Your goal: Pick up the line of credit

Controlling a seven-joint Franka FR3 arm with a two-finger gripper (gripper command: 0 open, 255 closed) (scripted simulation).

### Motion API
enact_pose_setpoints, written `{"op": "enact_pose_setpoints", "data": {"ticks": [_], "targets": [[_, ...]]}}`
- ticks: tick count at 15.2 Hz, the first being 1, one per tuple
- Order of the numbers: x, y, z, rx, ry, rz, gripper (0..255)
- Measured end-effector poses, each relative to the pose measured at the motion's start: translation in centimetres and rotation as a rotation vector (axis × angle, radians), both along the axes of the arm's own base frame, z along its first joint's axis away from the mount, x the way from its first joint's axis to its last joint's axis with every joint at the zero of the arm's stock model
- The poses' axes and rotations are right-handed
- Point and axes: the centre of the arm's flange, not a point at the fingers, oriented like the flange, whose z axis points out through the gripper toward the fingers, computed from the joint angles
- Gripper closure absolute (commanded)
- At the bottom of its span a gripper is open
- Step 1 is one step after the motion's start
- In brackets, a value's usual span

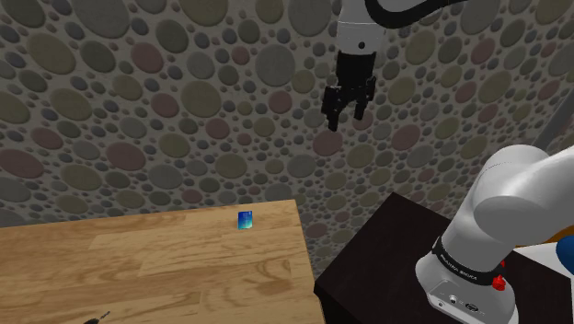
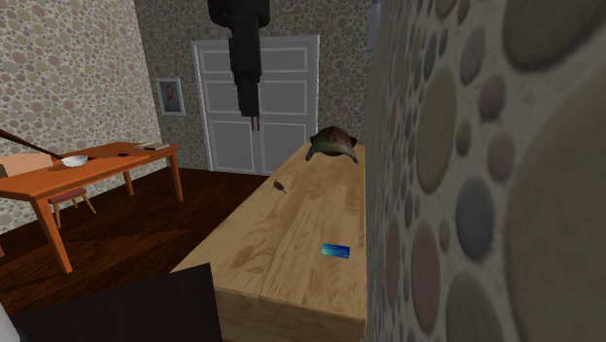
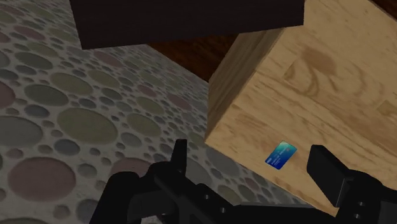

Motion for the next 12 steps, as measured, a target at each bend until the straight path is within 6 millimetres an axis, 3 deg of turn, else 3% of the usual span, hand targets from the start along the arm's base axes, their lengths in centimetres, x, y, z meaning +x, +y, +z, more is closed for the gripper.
{"op": "enact_pose_setpoints", "data": {"ticks": [12], "targets": [[7.7, 6.1, -12.4, 0.034, 0.039, -0.173, 0]]}}
